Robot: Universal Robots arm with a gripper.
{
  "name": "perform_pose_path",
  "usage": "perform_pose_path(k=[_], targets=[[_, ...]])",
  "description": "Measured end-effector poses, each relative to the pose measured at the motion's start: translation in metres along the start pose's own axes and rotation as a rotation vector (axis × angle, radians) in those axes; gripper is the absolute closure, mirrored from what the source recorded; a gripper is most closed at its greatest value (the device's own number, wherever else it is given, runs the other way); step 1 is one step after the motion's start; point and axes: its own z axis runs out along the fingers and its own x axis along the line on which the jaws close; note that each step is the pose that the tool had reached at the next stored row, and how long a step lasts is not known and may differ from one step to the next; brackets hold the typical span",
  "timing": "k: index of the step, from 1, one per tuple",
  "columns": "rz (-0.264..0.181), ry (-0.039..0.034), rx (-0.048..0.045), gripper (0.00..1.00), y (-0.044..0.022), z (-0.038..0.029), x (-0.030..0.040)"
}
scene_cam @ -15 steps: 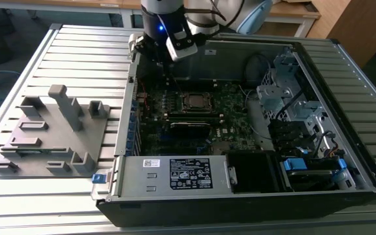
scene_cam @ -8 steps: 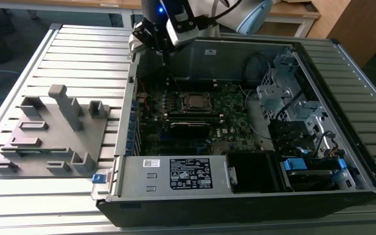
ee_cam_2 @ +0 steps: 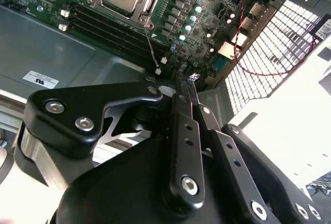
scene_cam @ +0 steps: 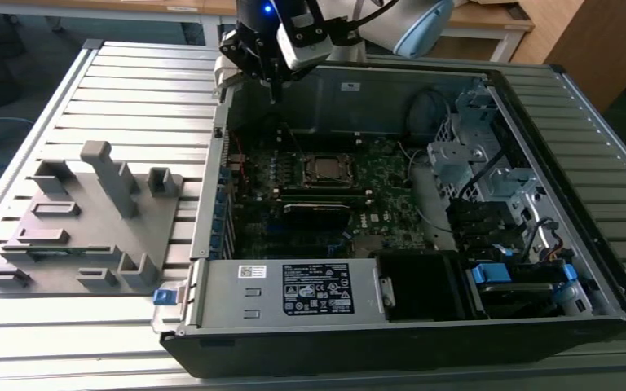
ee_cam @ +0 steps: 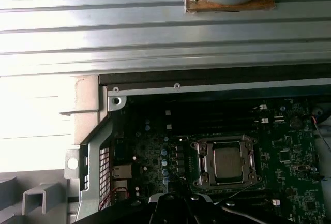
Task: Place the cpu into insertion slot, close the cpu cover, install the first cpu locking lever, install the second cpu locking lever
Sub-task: 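Install the first cpu locking lever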
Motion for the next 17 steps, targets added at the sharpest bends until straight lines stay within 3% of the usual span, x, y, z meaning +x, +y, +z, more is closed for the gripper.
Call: perform_pose_path(k=[17], targets=[[0.000,-0.0003,0.0024,0.89,-0.0010,0.0065,0.0002]])
